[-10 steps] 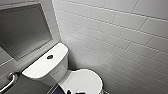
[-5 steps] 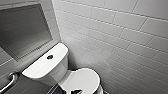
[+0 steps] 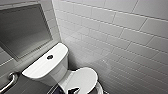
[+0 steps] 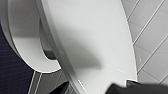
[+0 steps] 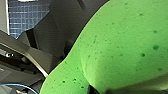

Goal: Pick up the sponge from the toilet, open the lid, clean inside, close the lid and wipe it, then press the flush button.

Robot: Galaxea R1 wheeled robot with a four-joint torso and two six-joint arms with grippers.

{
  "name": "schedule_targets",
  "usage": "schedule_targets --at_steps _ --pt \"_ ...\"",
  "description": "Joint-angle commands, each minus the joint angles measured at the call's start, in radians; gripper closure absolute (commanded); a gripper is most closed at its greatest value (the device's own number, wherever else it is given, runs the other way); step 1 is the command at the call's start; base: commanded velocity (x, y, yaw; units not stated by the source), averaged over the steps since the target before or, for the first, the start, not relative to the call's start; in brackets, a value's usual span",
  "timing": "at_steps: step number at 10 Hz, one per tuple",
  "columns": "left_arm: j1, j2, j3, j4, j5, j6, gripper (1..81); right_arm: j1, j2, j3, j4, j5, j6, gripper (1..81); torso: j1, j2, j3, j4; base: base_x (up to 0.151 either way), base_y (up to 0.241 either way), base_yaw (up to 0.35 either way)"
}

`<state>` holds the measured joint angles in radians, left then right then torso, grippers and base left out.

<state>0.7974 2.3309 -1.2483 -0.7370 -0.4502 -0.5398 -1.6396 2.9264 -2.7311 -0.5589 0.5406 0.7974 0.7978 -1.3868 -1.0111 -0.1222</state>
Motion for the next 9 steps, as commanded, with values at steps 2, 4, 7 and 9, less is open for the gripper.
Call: schedule_targets --at_steps 2,4,7,9 --pt "-0.108 -0.085 0.035 0.06 -0.102 -0.067 1.0 -0.024 -0.01 -0.008 -0.019 -0.048 0.0 81.1 0.0 0.0 0.0 0.0 0.0 0.0 0.0" --pt "-0.108 -0.112 0.052 0.062 -0.133 -0.095 1.0 -0.024 -0.007 -0.008 -0.019 -0.048 0.0 81.1 0.0 0.0 0.0 0.0 0.0 0.0 0.0" --pt "-0.111 -0.143 0.047 0.077 -0.154 -0.144 1.0 -0.024 -0.004 -0.008 -0.019 -0.05 0.0 81.1 0.0 0.0 0.0 0.0 0.0 0.0 0.0" --pt "-0.135 -0.162 0.01 0.111 -0.179 -0.233 1.0 -0.026 0.001 -0.008 -0.018 -0.064 0.0 81.1 0.0 0.0 0.0 0.0 0.0 0.0 0.0"
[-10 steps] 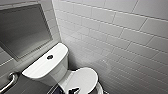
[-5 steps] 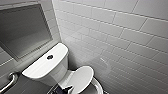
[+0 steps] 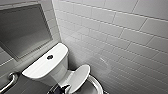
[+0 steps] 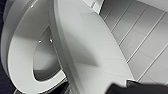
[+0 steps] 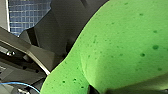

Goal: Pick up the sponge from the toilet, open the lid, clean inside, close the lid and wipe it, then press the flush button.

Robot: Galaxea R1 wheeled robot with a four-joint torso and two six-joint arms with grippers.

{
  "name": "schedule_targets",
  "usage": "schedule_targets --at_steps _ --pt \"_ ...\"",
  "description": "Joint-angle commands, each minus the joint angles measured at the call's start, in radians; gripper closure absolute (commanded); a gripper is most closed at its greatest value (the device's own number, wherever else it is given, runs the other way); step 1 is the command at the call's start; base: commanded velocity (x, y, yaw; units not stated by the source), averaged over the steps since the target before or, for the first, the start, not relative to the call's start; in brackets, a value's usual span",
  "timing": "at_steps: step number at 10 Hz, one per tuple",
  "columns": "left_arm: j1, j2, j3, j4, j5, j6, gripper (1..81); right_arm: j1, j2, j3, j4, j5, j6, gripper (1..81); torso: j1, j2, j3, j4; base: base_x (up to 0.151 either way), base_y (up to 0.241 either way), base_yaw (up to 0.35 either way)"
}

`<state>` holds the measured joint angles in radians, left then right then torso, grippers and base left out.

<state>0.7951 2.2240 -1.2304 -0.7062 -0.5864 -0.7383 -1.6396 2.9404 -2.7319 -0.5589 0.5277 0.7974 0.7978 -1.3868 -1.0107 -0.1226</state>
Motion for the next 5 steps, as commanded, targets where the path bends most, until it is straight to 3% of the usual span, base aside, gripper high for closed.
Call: schedule_targets --at_steps 1,5 --pt "-0.142 -0.065 -0.027 0.105 -0.044 -0.082 1.0 -0.027 -0.013 -0.008 -0.016 -0.051 0.002 81.1 0.0 0.0 0.0 0.0 0.0 0.0 0.0" --pt "-0.179 -0.127 -0.118 0.165 -0.043 -0.22 1.0 -0.033 -0.005 -0.008 -0.018 -0.052 0.002 81.1 0.0 0.0 0.0 0.0 0.0 0.0 0.0"
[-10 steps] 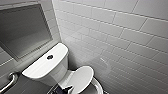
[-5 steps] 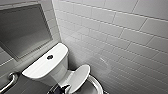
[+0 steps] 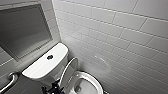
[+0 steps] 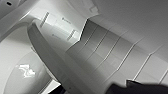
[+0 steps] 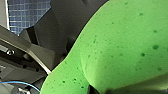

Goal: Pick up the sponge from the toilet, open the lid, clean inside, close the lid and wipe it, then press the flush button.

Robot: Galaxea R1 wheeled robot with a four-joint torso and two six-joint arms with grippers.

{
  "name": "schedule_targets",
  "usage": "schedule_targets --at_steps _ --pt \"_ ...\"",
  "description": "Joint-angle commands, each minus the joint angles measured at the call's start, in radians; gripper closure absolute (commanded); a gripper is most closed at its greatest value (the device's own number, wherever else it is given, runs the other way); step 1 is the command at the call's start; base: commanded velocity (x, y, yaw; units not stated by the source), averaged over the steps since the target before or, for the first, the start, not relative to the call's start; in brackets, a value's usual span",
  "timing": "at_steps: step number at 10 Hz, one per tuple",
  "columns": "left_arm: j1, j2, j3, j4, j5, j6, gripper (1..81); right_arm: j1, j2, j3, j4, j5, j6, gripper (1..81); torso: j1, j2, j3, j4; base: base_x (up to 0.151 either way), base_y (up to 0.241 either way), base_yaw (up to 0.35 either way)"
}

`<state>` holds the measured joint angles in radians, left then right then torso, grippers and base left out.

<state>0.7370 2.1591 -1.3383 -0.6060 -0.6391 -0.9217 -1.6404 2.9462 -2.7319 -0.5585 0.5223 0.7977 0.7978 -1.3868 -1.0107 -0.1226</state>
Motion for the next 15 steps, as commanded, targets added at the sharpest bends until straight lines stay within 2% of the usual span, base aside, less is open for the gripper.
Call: schedule_targets --at_steps 1,3,7,8,10,12,15 --pt "-0.121 -0.099 -0.022 0.083 0.004 -0.066 1.0 -0.037 -0.01 -0.008 -0.02 -0.045 0.002 81.1 0.0 0.0 0.0 0.0 0.0 0.0 0.0" --pt "-0.101 -0.151 -0.041 0.095 -0.045 -0.069 1.0 -0.045 -0.01 -0.006 -0.018 -0.045 0.002 81.1 0.0 0.0 0.0 0.0 0.0 0.0 0.0" --pt "0.008 -0.175 -0.142 0.098 -0.065 -0.082 1.0 -0.048 -0.011 -0.005 -0.02 -0.045 0.0 81.1 0.0 0.0 0.0 -0.002 0.0 0.0 0.0" --pt "0.034 -0.177 -0.144 0.128 -0.068 -0.083 1.0 -0.048 -0.013 -0.008 -0.02 -0.045 0.0 81.1 0.0 0.0 0.0 -0.002 0.0 0.0 0.0" --pt "0.11 -0.174 -0.151 0.245 -0.068 -0.083 1.0 -0.045 -0.016 -0.009 -0.02 -0.045 0.0 81.1 0.0 0.0 0.0 -0.002 0.0 0.0 0.0" --pt "0.216 -0.162 -0.182 0.42 -0.068 -0.083 1.0 -0.043 -0.014 -0.008 -0.02 -0.045 0.0 81.1 0.0 0.0 0.001 -0.003 0.0 0.0 0.0" --pt "0.354 -0.131 -0.254 0.538 -0.103 -0.083 1.0 -0.046 -0.013 -0.008 -0.021 -0.045 -0.002 81.1 0.0 0.0 0.001 -0.002 0.0 0.0 0.0"
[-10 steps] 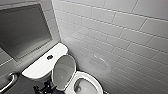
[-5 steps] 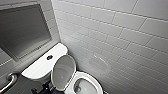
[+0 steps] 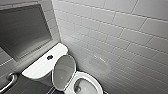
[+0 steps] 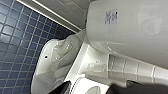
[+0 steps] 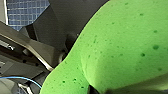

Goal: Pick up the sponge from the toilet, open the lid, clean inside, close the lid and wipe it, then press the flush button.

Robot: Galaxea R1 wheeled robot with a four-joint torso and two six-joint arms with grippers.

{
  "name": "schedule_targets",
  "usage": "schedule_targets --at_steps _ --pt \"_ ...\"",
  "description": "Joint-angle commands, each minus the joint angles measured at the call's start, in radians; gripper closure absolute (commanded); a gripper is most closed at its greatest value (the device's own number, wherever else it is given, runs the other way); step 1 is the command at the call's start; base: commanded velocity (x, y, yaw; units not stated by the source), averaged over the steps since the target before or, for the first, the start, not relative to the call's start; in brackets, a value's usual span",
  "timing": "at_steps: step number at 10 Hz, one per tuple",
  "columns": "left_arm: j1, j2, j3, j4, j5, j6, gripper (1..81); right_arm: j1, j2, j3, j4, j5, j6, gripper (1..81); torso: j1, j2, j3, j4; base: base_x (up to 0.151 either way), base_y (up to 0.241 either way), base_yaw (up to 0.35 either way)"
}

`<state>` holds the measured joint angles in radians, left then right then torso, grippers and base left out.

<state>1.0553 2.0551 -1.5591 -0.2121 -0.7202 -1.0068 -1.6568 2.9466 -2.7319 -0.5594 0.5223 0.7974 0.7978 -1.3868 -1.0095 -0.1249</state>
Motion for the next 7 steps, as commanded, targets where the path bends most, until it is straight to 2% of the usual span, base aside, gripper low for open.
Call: schedule_targets --at_steps 1,2,4,5,6,7 --pt "0.065 0.002 -0.061 0.249 -0.015 0.002 1.0 -0.03 -0.012 -0.008 -0.02 -0.045 0.0 81.1 0.0 0.0 0.0 0.0 0.0 0.0 0.0" --pt "0.113 0.044 -0.096 0.384 -0.005 0.002 1.0 -0.028 -0.012 -0.008 -0.019 -0.045 0.0 81.1 0.0 0.0 0.0 0.0 0.0 0.0 0.0" --pt "0.205 0.156 -0.235 0.727 0.097 0.002 1.0 -0.021 -0.01 -0.008 -0.02 -0.045 0.0 81.1 0.0 0.0 0.0 0.0 0.0 0.0 0.0" --pt "0.238 0.203 -0.301 0.834 0.114 0.001 1.0 -0.015 -0.011 -0.009 -0.019 -0.045 0.0 81.1 0.0 0.0 0.0 0.0 0.0 0.0 0.0" --pt "0.274 0.266 -0.388 0.956 0.164 -0.001 1.0 -0.012 -0.016 -0.009 -0.019 -0.045 -0.001 81.1 0.0 0.0 0.0 0.0 0.0 0.0 0.0" --pt "0.303 0.318 -0.459 1.037 0.188 0.001 1.0 -0.012 -0.019 -0.009 -0.02 -0.045 -0.001 81.1 0.0 0.0 0.0 0.0 0.0 0.0 0.0"
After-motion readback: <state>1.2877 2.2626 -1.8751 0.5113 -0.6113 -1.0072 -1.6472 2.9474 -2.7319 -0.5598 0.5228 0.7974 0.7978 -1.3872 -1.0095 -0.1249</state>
